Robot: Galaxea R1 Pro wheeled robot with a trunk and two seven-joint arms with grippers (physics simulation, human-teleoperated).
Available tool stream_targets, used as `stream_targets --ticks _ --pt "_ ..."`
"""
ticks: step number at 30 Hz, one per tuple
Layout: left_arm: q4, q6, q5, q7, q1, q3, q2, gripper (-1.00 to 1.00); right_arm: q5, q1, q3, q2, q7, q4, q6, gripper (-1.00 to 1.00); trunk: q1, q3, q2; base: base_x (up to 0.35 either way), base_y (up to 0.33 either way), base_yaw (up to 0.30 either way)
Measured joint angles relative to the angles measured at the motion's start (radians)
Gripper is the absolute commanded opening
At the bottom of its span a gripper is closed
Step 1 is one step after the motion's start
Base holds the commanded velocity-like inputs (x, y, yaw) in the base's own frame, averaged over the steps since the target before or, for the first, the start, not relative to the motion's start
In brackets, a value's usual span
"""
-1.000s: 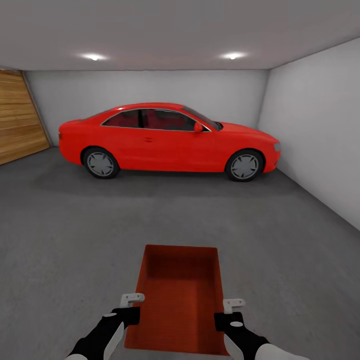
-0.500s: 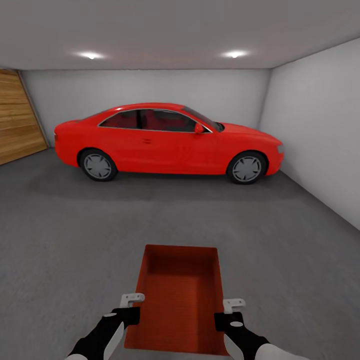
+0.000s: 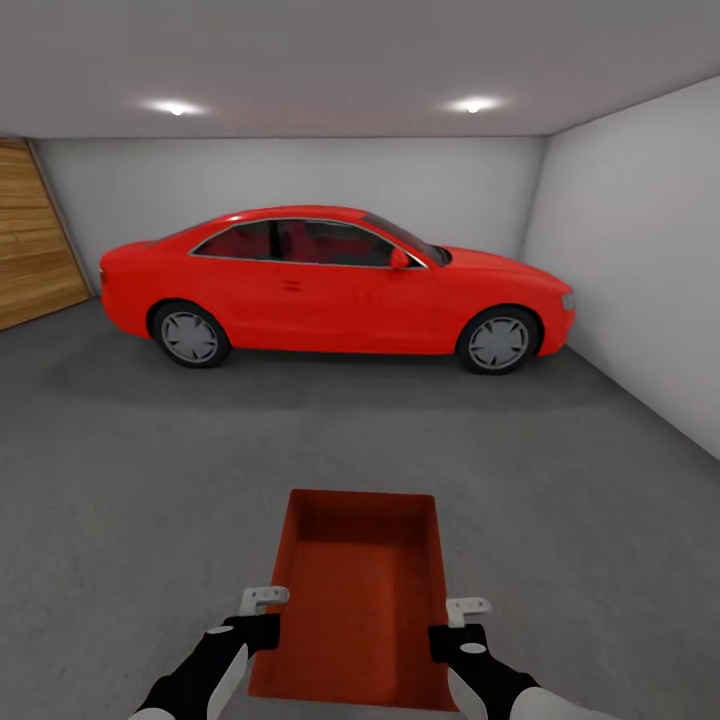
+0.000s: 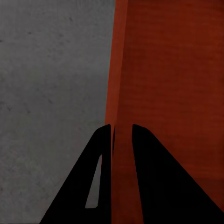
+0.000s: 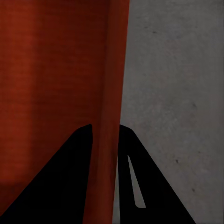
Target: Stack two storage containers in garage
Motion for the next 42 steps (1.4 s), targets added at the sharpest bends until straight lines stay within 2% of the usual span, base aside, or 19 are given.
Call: stream_targets --ticks 13,36,42 --pt "-0.008 -0.002 -0.003 -0.002 0.000 0.002 0.000 -1.00 0.000 0.000 0.002 -0.003 -0.004 -0.012 0.000 -1.00 0.000 0.000 0.000 0.290 0.000 0.000" --pt "-0.014 -0.002 -0.005 -0.003 0.000 0.003 0.001 -1.00 0.001 0.000 0.001 -0.003 -0.005 -0.017 -0.001 -1.00 0.001 0.000 0.000 0.005 0.000 0.000" --pt "-0.013 -0.003 -0.005 -0.004 0.000 0.003 0.001 -1.00 0.000 0.000 0.002 -0.003 -0.007 -0.019 0.000 -1.00 0.001 0.000 0.000 0.000 0.000 -0.174"
